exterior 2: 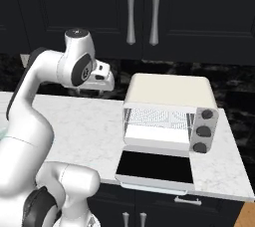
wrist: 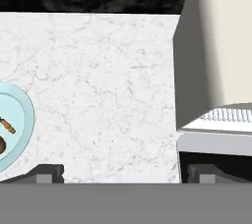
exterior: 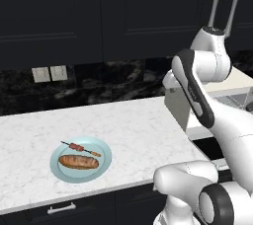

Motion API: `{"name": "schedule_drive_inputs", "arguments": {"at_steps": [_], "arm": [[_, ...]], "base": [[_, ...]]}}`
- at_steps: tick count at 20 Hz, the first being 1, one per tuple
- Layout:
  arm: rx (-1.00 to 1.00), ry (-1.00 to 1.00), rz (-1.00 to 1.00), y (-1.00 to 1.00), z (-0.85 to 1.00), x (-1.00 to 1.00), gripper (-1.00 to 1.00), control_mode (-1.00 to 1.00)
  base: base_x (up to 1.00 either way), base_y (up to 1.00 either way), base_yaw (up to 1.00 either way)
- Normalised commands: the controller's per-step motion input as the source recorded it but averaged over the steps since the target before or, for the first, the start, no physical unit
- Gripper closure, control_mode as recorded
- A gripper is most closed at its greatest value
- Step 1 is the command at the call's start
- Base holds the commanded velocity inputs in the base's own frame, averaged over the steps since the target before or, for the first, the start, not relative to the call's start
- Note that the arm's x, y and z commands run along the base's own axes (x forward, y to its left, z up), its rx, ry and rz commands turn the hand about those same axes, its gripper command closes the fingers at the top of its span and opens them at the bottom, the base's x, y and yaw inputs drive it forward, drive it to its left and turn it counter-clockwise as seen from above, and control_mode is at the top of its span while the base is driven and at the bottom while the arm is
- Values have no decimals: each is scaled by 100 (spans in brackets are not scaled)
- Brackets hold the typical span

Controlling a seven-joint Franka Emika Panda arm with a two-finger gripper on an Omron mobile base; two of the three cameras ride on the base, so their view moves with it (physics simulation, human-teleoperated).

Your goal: Pick up the kebab skewer and baguette bread, and place them inside the toaster oven. Close the toaster oven door and start by setting the timer.

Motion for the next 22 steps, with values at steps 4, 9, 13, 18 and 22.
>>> {"name": "schedule_drive_inputs", "arguments": {"at_steps": [4,9,13,18,22], "arm": [[3,-11,0,-89,-25,-7,-100,-100],[1,-15,0,-68,-27,0,-100,-100],[0,-16,0,-50,-34,4,-100,-100],[0,-19,0,-45,-49,0,-100,-100],[0,-23,0,-48,-39,0,-100,-100]], "base": [[0,0,0],[0,0,0],[0,0,0],[0,0,0],[0,0,0]]}}
